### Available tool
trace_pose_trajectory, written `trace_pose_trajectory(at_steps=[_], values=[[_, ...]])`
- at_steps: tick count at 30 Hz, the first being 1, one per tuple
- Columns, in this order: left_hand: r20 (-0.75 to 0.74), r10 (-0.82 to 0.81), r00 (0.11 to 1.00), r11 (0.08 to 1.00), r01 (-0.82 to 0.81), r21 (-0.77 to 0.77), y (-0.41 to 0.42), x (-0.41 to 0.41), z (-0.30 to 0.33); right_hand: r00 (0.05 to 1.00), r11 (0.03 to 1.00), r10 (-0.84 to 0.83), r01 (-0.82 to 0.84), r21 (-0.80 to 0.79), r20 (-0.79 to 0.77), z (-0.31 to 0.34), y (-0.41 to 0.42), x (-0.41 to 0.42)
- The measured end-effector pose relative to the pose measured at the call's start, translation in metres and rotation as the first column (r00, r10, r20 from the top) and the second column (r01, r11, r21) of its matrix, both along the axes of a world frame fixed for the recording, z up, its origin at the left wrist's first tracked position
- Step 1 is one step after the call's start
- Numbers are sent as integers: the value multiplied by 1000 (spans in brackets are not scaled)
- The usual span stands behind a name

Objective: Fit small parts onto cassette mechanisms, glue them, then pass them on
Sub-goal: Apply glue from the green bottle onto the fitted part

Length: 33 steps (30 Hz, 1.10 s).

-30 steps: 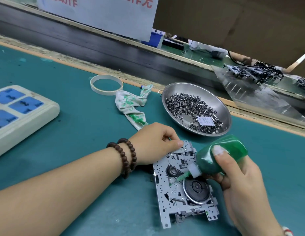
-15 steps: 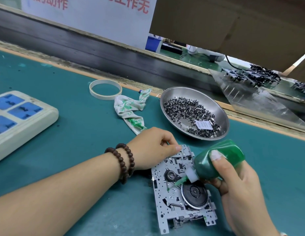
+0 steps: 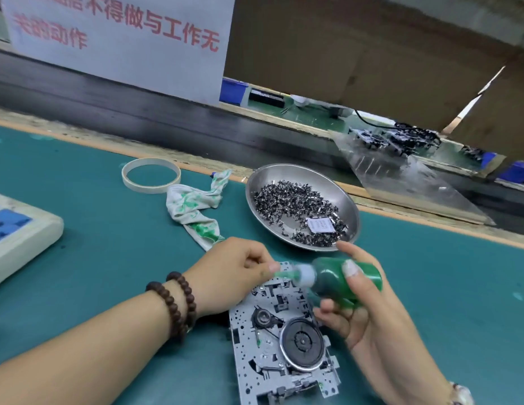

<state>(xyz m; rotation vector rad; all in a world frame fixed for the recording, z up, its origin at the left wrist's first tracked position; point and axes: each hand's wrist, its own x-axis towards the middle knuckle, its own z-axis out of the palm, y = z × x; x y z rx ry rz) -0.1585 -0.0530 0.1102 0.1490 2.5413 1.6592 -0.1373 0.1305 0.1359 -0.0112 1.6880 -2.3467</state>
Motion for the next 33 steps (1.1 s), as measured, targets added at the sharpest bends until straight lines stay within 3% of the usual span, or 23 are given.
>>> trace_pose_trajectory(at_steps=[8,11,13,16,19,22,27,33], values=[[22,96,995,988,-98,123,-1,2,1,971,985,66,-27,-169,229,6,14,-10],[56,104,993,975,-113,191,-2,2,0,975,959,114,-57,-278,191,5,21,-13],[80,109,991,966,-124,227,-4,4,0,988,976,130,-114,-184,82,2,26,-12],[108,100,989,960,-124,250,-7,7,6,988,979,73,-45,201,-135,-3,27,-13],[75,91,993,956,-108,271,-9,13,18,972,867,16,104,487,-236,-11,31,-17],[39,62,997,942,-72,327,-9,20,36,961,708,121,92,701,-249,-17,33,-18],[60,52,997,905,-72,420,3,25,65,956,622,116,140,771,-268,-16,43,-17],[-25,50,998,945,-39,326,39,3,107,948,629,106,170,759,-301,4,55,-9]])
